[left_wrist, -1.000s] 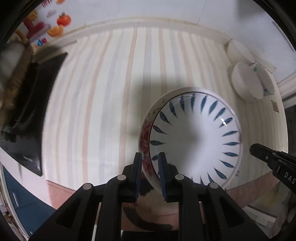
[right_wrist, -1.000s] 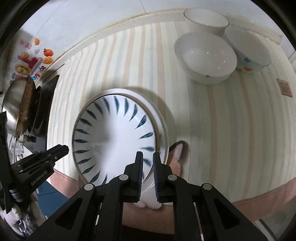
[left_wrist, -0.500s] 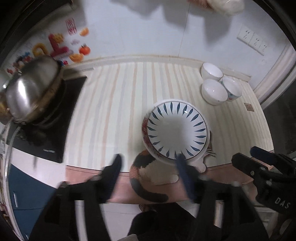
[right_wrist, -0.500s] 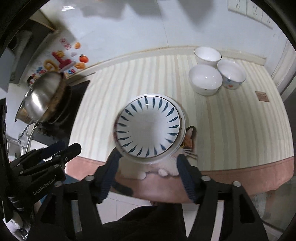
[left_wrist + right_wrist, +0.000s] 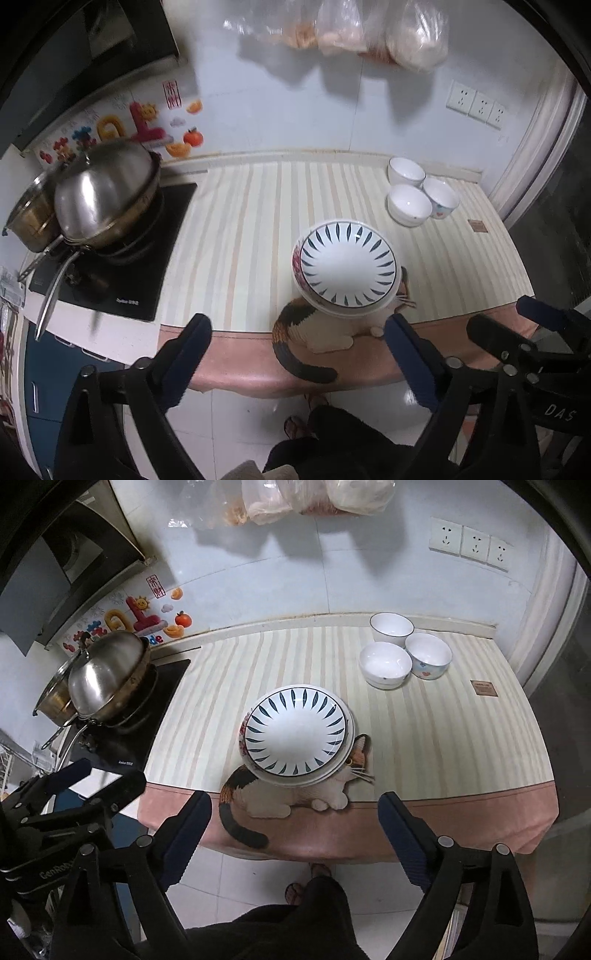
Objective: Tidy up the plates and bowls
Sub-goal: 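Raise both tools away from the plate stack, then grip the rose-pattern white bowl rim with the left tool while the right tool grips it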
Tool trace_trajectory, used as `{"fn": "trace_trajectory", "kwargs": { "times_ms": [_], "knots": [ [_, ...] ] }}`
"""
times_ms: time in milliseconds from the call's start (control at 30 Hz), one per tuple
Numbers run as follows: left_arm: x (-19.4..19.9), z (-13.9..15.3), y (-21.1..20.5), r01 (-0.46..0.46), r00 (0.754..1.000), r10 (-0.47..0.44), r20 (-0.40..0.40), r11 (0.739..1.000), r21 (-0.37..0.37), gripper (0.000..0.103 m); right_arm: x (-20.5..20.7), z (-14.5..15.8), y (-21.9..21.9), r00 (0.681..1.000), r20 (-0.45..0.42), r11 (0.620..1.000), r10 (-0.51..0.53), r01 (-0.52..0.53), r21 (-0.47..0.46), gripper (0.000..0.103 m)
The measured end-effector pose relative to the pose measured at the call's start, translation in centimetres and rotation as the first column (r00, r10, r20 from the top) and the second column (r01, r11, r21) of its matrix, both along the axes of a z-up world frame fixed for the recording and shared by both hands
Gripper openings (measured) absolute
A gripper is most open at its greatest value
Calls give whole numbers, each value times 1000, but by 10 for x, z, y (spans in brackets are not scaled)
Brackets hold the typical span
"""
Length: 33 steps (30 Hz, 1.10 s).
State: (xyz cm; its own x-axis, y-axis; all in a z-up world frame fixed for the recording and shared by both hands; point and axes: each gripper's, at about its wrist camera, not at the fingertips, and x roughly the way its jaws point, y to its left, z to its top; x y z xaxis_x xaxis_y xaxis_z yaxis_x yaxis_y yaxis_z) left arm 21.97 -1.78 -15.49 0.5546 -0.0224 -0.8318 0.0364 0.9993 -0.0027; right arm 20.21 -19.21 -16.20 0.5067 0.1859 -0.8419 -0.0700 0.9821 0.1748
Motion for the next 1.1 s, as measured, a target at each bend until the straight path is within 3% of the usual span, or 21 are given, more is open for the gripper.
{"fn": "trace_trajectory", "kwargs": {
  "times_ms": [367, 600, 800, 933, 1100],
  "knots": [
    [-13, 6, -7, 12, 1000, -12, 12, 1000, -12, 100, -27, 15, -9, 999, 42, 999, -23, 22, 31, 97],
    [12, 4, -21, 4, 1000, -4, 4, 1000, -12, 100, -2, 13, -34, 998, 49, 996, -37, 33, 83, 98],
    [79, -9, -60, 2, 1000, -2, 0, 1000, -19, 100, 56, -6, -80, 999, 25, 982, -46, 41, 186, 98],
    [140, -27, -89, -8, 999, 7, -33, 999, -33, 100, 117, -37, -125, 997, -37, 972, -67, 73, 225, 98],
    [230, -68, -128, -8, 991, 0, -134, 998, -60, 97, 199, -88, -179, 988, -136, 960, -71, 105, 258, 97]
  ]
}}
